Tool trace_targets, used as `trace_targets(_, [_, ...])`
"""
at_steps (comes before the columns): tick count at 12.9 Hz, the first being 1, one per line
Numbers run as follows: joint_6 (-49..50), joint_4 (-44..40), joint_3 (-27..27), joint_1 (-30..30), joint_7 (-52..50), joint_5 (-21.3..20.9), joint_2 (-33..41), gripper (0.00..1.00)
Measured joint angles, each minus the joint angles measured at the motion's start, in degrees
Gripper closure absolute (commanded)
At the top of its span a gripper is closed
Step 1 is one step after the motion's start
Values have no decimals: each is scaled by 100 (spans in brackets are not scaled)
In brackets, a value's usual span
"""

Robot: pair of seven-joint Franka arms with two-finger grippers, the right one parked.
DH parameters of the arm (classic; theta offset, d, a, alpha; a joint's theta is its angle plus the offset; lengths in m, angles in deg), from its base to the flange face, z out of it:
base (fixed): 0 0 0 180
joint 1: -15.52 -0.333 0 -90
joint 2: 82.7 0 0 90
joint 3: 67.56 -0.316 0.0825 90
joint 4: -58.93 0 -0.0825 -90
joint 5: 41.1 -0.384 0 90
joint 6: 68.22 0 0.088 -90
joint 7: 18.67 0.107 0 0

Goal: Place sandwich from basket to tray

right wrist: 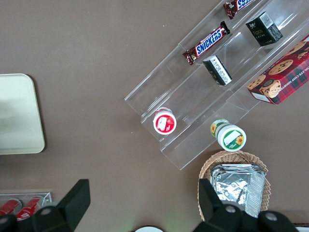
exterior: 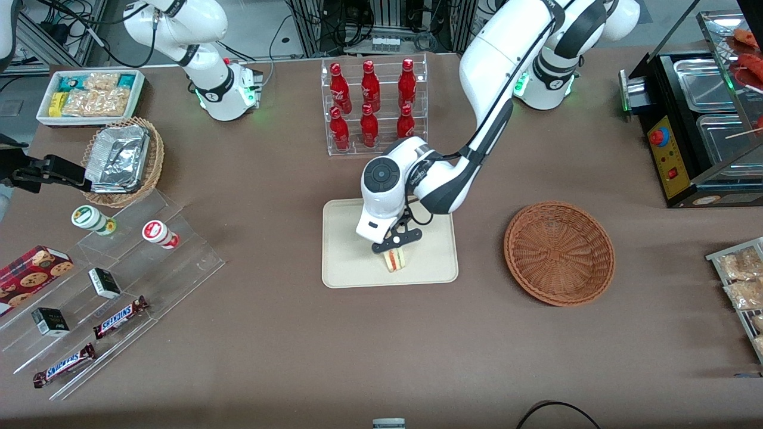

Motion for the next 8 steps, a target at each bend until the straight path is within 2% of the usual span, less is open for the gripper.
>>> trace_targets(2, [72, -184, -21, -25, 0, 0, 15, 0])
trace_targets(5, [963, -847, -29, -90, 69, 18, 106, 0])
trace_targets(8, [1693, -1204, -53, -199, 708, 243, 435, 0])
